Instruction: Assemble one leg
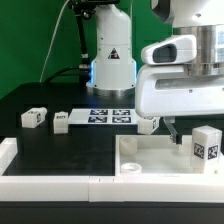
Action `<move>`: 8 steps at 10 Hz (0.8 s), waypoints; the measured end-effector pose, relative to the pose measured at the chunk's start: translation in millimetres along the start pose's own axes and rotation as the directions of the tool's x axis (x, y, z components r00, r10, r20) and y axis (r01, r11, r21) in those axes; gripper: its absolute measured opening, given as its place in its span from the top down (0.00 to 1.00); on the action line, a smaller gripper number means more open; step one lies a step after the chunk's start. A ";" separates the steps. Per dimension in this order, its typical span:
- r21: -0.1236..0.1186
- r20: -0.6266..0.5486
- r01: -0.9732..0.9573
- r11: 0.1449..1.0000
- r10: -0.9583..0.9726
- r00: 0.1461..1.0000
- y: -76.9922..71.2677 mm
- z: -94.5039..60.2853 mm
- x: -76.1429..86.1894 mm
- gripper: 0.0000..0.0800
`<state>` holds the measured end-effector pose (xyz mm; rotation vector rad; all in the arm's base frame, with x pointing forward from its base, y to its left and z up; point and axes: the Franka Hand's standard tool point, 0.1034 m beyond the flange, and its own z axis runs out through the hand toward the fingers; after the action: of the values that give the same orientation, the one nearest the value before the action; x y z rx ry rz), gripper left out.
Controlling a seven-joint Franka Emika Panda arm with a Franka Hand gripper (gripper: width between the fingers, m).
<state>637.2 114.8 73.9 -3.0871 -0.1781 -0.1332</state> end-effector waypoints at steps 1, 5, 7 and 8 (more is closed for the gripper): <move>-0.012 0.002 0.174 0.985 -0.174 0.985 0.1 -0.1 0.1 0.19; -0.016 0.004 0.237 0.971 -0.237 0.972 0.9 0.0 0.0 0.51; -0.009 0.002 0.167 0.986 -0.167 0.986 -0.1 0.3 -0.3 0.64; 0.009 0.000 -0.097 0.995 0.097 0.995 -2.8 0.3 -0.3 0.64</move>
Offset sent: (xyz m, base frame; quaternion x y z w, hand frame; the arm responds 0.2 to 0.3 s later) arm 0.0000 0.0000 0.0000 0.0000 0.0000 0.0000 1.0000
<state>636.7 117.5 73.8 -3.0789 -0.0290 -0.1292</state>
